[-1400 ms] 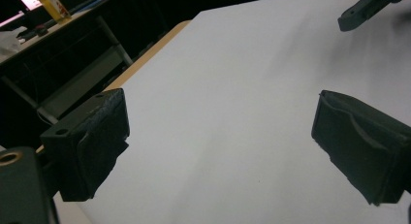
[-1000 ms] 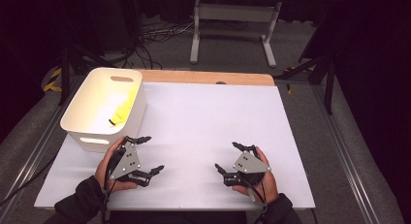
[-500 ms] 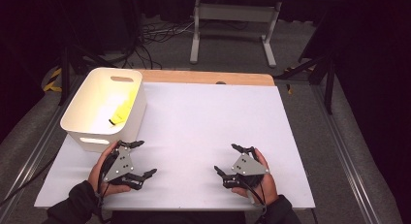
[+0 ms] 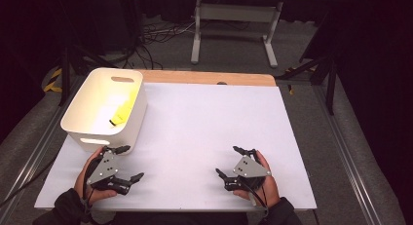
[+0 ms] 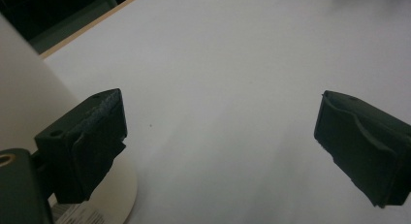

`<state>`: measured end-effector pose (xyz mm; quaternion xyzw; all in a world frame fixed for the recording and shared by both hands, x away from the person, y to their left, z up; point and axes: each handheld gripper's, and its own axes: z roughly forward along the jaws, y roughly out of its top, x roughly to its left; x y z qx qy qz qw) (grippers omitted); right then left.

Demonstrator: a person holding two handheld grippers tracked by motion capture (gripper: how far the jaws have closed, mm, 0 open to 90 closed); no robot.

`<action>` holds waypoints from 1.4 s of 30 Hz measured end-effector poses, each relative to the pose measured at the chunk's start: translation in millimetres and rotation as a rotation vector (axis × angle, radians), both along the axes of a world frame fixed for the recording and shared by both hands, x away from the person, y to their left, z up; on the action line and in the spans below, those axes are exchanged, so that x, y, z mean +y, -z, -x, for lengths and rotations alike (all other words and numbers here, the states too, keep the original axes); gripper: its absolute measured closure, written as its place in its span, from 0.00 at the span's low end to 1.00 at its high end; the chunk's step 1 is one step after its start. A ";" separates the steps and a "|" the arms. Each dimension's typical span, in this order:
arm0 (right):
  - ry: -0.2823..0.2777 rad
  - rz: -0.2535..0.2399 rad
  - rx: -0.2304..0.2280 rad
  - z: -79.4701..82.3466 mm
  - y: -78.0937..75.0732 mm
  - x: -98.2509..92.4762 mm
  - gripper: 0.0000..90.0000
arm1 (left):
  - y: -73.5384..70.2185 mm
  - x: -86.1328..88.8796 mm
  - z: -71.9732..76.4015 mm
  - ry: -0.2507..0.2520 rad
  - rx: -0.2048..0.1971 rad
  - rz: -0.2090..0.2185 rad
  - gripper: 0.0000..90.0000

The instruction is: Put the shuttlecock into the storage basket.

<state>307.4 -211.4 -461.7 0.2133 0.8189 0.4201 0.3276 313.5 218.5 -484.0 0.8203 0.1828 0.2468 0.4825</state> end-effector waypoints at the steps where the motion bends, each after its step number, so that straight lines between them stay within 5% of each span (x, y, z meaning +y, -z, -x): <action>1: -0.001 -0.003 0.001 -0.3 0.0 -0.6 0.14 | 0.1 3.8 0.8 -0.009 0.002 0.000 0.06; 15: -0.023 -0.017 -0.001 2.6 -0.7 -2.5 0.14 | 4.3 21.7 4.6 -0.081 0.037 0.022 0.05; 42: -0.021 -0.006 0.015 5.1 1.5 1.0 0.14 | 3.5 19.2 3.0 -0.050 0.021 0.020 0.06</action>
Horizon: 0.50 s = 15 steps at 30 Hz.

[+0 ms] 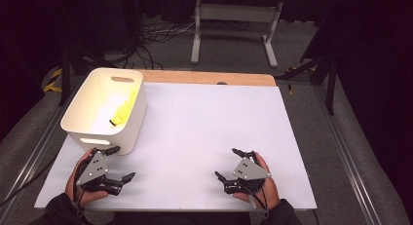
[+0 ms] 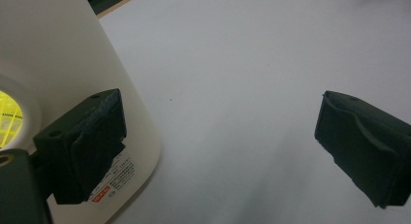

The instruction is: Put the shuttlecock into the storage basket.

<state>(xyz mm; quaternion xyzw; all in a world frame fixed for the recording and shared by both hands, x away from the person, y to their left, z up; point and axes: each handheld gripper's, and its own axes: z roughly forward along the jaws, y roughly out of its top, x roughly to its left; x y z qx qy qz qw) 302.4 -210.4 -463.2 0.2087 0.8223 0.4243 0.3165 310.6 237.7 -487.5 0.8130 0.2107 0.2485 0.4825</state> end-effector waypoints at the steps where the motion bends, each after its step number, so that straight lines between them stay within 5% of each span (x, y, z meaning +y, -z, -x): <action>1: 0.000 0.001 0.001 -0.1 0.1 0.2 0.14 | 0.0 0.0 0.1 -0.002 0.001 0.001 0.06; 15: 0.004 0.001 0.010 -2.0 1.3 -1.4 0.14 | 0.2 -0.5 -1.4 -0.006 0.001 -0.002 0.06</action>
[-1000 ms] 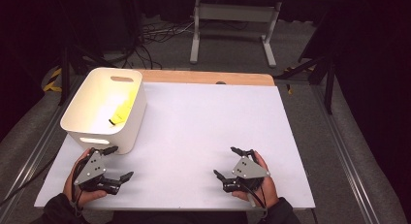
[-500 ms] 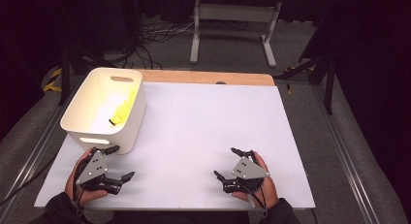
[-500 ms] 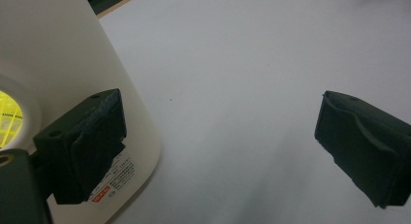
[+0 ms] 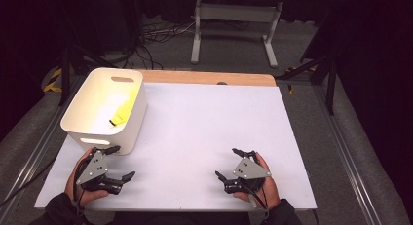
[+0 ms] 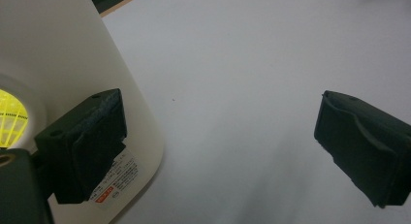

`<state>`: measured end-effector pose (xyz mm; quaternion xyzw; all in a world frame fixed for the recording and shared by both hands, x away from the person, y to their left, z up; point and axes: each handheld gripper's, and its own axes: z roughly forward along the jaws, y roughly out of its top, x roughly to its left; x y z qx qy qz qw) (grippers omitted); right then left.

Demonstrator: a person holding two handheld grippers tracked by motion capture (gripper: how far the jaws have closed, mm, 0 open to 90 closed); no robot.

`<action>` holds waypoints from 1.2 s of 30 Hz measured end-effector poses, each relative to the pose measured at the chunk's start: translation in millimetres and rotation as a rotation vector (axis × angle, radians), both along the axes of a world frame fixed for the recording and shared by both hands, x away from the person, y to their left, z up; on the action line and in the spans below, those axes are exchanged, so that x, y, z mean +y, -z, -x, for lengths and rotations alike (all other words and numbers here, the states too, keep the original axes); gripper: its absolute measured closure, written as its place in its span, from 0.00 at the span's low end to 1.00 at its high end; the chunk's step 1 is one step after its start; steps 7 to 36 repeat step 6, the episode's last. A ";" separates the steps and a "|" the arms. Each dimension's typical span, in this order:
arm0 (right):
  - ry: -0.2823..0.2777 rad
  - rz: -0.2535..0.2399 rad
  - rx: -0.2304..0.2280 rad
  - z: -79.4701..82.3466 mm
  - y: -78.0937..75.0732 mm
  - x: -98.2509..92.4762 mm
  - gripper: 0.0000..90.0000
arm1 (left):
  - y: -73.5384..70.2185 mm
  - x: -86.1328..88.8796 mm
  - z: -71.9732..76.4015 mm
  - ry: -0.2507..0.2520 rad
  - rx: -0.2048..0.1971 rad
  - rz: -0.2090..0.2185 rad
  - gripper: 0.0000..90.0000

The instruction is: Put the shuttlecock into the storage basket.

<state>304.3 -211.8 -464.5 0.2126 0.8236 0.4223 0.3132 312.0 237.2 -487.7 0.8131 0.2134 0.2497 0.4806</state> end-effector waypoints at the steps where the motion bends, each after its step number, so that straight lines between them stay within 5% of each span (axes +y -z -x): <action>1: 0.000 -0.003 0.001 -0.1 0.1 -0.1 0.14 | 0.1 -0.3 0.0 -0.001 -0.001 -0.003 0.06; 36: 0.005 -0.001 0.001 -1.0 0.4 -0.7 0.13 | 0.1 -0.9 -0.6 0.000 0.001 -0.007 0.06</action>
